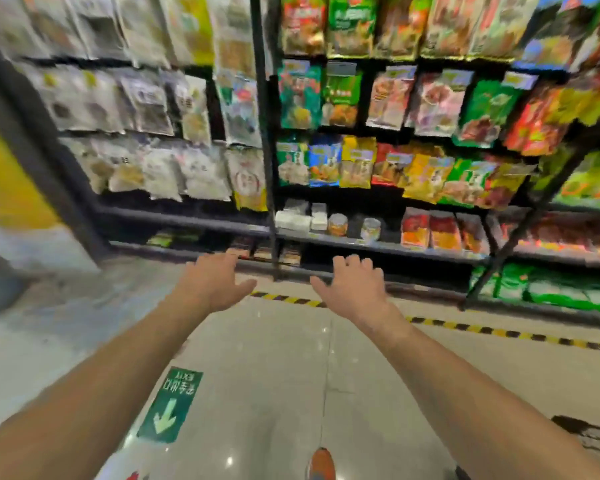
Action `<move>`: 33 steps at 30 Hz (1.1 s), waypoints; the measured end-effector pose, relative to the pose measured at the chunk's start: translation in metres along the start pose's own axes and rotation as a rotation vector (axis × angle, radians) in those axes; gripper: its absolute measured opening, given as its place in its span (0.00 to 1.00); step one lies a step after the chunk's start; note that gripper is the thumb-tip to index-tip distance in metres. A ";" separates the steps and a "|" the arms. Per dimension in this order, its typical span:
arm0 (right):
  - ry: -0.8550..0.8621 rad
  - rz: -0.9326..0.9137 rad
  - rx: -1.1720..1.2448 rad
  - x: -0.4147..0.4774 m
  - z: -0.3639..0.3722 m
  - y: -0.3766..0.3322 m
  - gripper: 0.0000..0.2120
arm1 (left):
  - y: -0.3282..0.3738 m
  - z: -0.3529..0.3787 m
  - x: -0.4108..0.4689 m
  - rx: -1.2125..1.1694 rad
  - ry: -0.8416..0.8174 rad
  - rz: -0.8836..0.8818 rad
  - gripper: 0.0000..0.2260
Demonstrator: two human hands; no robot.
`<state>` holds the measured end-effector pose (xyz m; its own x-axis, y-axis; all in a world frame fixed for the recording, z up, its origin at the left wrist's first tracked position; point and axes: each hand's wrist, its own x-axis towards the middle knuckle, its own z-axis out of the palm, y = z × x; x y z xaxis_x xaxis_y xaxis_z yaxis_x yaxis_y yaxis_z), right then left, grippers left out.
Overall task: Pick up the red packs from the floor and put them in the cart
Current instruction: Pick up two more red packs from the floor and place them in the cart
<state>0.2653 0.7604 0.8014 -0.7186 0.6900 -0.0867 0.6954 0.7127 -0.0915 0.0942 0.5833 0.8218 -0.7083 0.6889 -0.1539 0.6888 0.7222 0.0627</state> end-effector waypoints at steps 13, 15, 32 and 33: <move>-0.175 -0.675 -0.091 0.091 0.095 -0.314 0.35 | -0.272 0.053 -0.078 -0.082 -0.092 -0.750 0.37; -0.194 -0.780 -0.129 0.087 0.114 -0.356 0.35 | -0.296 0.065 -0.095 -0.120 -0.107 -0.850 0.36; -0.492 -1.200 -0.317 -0.067 0.265 -0.649 0.34 | -0.506 0.211 -0.275 -0.337 -0.348 -1.207 0.37; -0.491 -1.197 -0.330 -0.073 0.277 -0.664 0.34 | -0.524 0.221 -0.280 -0.350 -0.349 -1.210 0.37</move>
<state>-0.1444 0.2016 0.5942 -0.7599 -0.4448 -0.4740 -0.4419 0.8883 -0.1252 -0.0346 -0.0013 0.6139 -0.7334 -0.4182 -0.5359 -0.4662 0.8832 -0.0512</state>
